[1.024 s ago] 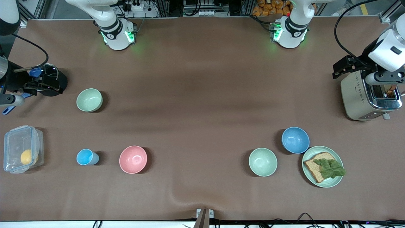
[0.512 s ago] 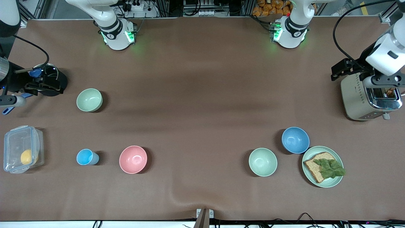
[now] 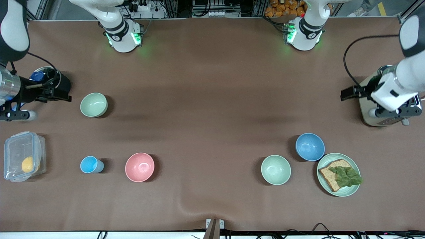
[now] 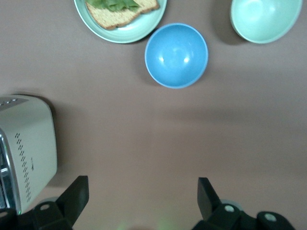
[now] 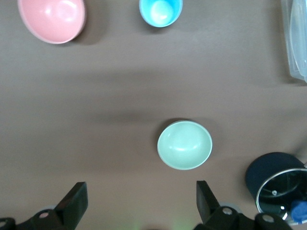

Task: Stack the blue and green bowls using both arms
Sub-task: 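Reach both grippers toward the green and blue bowls, then grasp the green and blue bowl rims with the right and left grippers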

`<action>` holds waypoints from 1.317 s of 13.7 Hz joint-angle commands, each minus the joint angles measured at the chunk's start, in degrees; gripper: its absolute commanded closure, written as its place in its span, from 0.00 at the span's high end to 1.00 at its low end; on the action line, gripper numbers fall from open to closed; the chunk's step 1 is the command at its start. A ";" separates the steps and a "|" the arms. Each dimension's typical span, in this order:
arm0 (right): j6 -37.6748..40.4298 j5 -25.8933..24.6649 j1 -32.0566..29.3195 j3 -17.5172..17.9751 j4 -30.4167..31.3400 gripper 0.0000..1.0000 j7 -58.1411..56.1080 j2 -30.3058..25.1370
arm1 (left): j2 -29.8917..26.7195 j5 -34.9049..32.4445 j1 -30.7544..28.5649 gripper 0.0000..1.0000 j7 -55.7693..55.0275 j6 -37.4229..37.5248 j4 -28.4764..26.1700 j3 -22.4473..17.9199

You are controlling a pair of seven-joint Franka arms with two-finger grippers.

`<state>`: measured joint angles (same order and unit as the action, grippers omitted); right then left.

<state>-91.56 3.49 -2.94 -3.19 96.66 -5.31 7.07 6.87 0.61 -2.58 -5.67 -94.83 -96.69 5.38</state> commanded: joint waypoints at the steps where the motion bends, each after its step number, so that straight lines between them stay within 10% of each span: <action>1: -2.56 0.90 -1.28 0.29 4.32 1.00 -1.98 -0.83 | 0.24 0.27 -2.33 1.00 0.40 -8.33 -6.12 0.16; 18: -37.71 4.51 -11.37 0.29 32.89 1.00 -27.18 0.92 | 28.55 -2.19 -1.81 1.00 0.30 -39.56 -4.39 0.34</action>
<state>-126.51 6.78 -11.54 -3.46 127.27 -27.86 7.97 33.80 -0.68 -4.65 -5.58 -133.56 -103.37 5.70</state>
